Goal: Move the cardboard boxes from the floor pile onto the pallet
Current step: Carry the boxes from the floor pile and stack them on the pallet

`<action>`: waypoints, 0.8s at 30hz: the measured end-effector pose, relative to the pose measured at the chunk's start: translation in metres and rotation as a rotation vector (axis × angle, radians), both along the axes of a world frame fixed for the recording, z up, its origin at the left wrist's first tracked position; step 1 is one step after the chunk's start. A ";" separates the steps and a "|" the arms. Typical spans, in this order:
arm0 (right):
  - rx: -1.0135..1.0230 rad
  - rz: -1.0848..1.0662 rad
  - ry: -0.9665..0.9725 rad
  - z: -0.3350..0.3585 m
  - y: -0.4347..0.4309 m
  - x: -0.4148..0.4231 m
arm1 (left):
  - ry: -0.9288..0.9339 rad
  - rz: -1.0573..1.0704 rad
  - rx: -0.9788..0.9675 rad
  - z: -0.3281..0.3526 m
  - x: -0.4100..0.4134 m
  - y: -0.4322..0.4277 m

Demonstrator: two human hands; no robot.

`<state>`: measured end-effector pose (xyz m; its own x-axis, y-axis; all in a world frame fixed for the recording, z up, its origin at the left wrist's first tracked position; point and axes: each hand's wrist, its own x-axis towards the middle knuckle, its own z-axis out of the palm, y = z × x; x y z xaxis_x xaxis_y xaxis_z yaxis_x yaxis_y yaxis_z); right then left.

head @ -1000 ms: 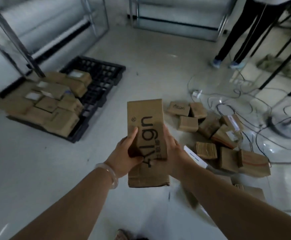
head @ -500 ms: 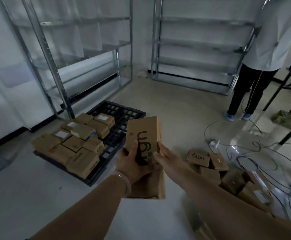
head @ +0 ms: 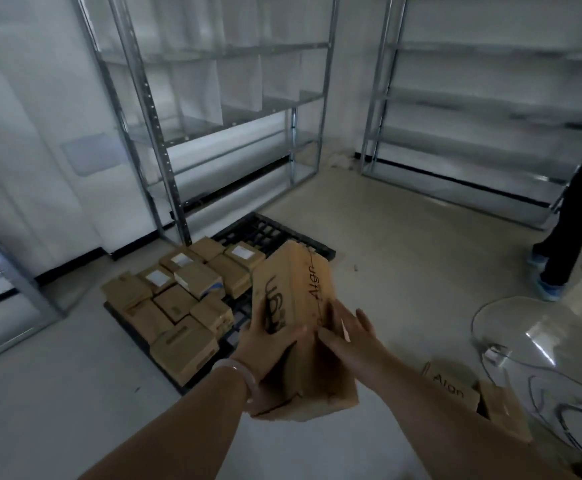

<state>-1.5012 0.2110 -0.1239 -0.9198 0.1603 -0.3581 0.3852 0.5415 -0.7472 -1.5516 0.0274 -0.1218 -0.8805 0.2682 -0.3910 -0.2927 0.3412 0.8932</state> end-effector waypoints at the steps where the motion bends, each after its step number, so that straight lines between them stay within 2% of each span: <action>1: -0.098 -0.022 -0.022 -0.001 0.003 -0.013 | -0.048 0.039 0.080 -0.002 -0.009 0.003; 4: -0.271 -0.025 -0.046 -0.007 0.003 -0.048 | -0.139 0.076 0.157 -0.007 -0.032 0.012; 7: -0.250 0.050 -0.026 -0.017 0.002 -0.080 | -0.109 0.044 0.120 -0.015 -0.063 0.015; 10: -0.239 0.112 0.005 -0.020 0.003 -0.123 | 0.050 -0.046 0.110 -0.029 -0.103 0.015; 14: -0.151 0.159 0.007 -0.022 0.001 -0.190 | 0.236 -0.210 -0.074 -0.041 -0.165 0.004; 24: -0.046 0.177 0.038 -0.037 -0.002 -0.348 | 0.236 -0.300 -0.094 -0.050 -0.325 -0.008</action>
<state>-1.8491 0.2093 -0.1614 -0.9451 -0.0211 -0.3262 0.2583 0.5633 -0.7849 -1.8768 0.0193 -0.1722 -0.8372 0.4998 -0.2222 0.0422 0.4641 0.8848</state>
